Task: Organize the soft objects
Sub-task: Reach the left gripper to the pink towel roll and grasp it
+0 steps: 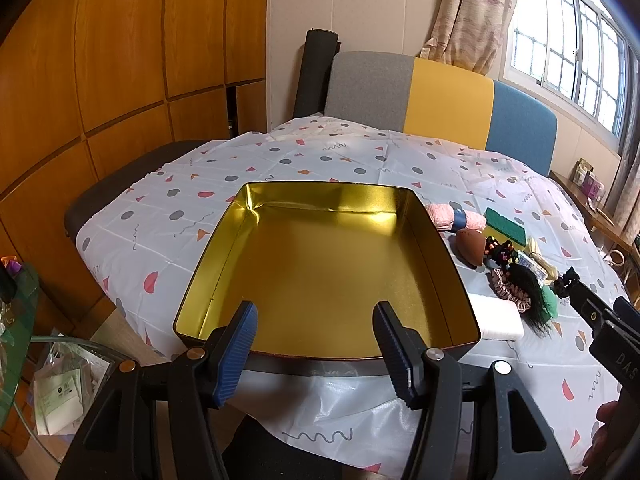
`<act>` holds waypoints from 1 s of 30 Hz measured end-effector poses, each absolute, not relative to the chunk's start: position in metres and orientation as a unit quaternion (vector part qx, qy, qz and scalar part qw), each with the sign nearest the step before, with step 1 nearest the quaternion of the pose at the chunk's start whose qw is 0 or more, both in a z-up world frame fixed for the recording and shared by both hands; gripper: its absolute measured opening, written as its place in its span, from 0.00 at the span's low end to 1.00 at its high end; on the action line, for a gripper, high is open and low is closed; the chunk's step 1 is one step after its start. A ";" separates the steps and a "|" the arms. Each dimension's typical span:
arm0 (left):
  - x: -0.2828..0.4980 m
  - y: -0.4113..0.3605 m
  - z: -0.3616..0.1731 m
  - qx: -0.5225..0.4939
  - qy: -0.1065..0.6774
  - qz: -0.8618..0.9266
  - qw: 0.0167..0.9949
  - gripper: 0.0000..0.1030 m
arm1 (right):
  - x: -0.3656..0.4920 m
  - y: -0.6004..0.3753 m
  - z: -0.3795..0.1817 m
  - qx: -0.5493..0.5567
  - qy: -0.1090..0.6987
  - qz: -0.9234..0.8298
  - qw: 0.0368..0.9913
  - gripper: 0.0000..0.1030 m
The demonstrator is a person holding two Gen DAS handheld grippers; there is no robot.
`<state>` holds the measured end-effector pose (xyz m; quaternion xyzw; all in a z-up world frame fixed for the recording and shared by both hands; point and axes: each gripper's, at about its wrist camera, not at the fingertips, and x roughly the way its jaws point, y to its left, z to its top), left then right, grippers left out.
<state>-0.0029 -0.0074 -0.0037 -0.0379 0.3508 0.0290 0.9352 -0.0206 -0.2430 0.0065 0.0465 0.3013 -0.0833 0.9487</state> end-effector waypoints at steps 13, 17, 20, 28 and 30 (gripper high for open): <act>0.002 -0.013 0.003 -0.057 0.346 -0.096 0.931 0.70 | -0.019 -0.266 0.004 0.051 0.305 -0.098 0.946 1.00; 0.015 -0.028 0.012 -0.044 0.356 -0.122 0.925 0.70 | -0.013 -0.293 0.004 0.056 0.315 -0.108 0.941 1.00; 0.030 -0.045 0.019 -0.025 0.358 -0.146 0.922 0.70 | -0.008 -0.315 0.005 0.058 0.320 -0.113 0.939 1.00; 0.091 -0.101 0.031 0.052 0.404 -0.213 0.888 0.70 | 0.006 -0.380 0.000 0.064 0.336 -0.129 0.931 1.00; 0.114 -0.114 0.030 0.070 0.421 -0.225 0.876 0.70 | 0.010 -0.396 -0.005 0.078 0.341 -0.130 0.928 1.00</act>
